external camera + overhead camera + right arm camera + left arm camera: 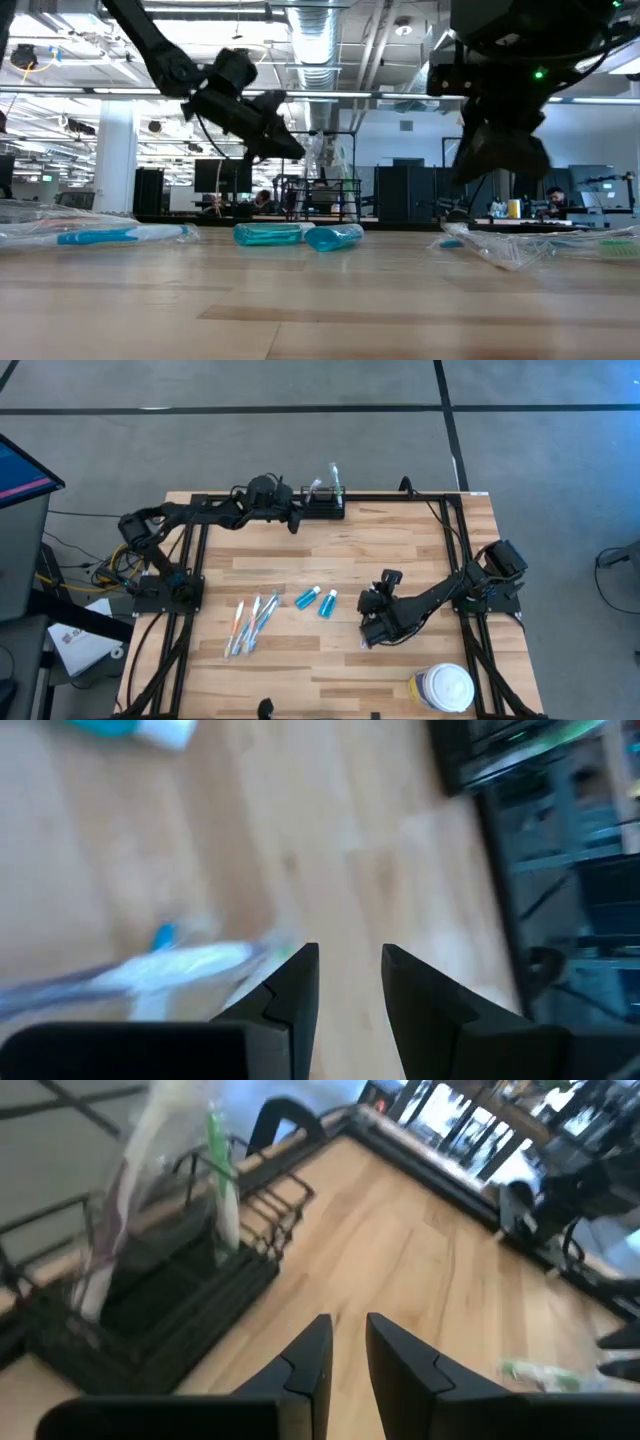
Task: Pick & Place toothbrushing station
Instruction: Put the violet toothbrush into the black wire organizer
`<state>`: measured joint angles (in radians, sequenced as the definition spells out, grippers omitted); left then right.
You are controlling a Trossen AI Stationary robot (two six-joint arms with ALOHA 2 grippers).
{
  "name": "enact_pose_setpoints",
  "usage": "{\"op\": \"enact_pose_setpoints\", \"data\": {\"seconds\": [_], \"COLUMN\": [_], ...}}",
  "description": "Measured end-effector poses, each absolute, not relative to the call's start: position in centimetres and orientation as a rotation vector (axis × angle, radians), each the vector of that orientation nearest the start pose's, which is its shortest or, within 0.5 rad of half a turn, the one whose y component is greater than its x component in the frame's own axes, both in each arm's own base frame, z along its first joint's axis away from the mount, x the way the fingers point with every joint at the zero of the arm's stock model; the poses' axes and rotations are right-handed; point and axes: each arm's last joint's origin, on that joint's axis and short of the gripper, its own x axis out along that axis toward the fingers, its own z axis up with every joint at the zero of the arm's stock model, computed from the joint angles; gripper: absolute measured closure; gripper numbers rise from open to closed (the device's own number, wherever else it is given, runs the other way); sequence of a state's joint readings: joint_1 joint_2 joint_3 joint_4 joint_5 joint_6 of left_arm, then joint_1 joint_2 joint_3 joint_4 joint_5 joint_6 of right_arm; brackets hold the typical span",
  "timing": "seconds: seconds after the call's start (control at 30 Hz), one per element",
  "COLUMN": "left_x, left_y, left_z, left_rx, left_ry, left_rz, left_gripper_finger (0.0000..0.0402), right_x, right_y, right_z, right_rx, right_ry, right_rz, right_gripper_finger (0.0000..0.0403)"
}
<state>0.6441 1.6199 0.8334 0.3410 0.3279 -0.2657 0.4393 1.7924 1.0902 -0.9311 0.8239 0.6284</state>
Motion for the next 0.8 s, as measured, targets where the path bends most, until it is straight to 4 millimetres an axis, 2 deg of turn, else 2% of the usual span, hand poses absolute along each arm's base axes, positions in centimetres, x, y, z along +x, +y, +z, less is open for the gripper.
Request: {"op": "enact_pose_setpoints", "data": {"seconds": [0.1,0.2,0.37,0.6,0.8], "left_x": [26.9,26.3,25.0,23.6,23.5], "left_y": [17.4,15.3,11.9,8.0,5.3], "left_z": [20.8,21.2,21.8,21.2,20.7], "left_rx": [-0.420,-0.392,-0.343,-0.307,-0.282], "left_ry": [0.350,0.346,0.311,0.303,0.282], "left_rz": [0.362,0.361,0.361,0.307,0.219], "left_gripper_finger": [0.0341,0.0341,0.0341,0.0341,0.0341], "right_x": [27.9,27.9,27.7,26.8,26.8], "right_y": [10.9,11.0,11.3,11.3,11.9], "right_z": [16.0,16.1,18.0,21.5,21.5], "right_rx": [-0.374,-0.324,-0.176,-0.011,-0.017], "right_ry": [1.181,1.202,1.178,1.132,1.172], "right_rz": [-0.616,-0.581,-0.489,-0.324,-0.193], "right_gripper_finger": [0.0301,0.0301,0.0301,0.0301,0.0301]}}
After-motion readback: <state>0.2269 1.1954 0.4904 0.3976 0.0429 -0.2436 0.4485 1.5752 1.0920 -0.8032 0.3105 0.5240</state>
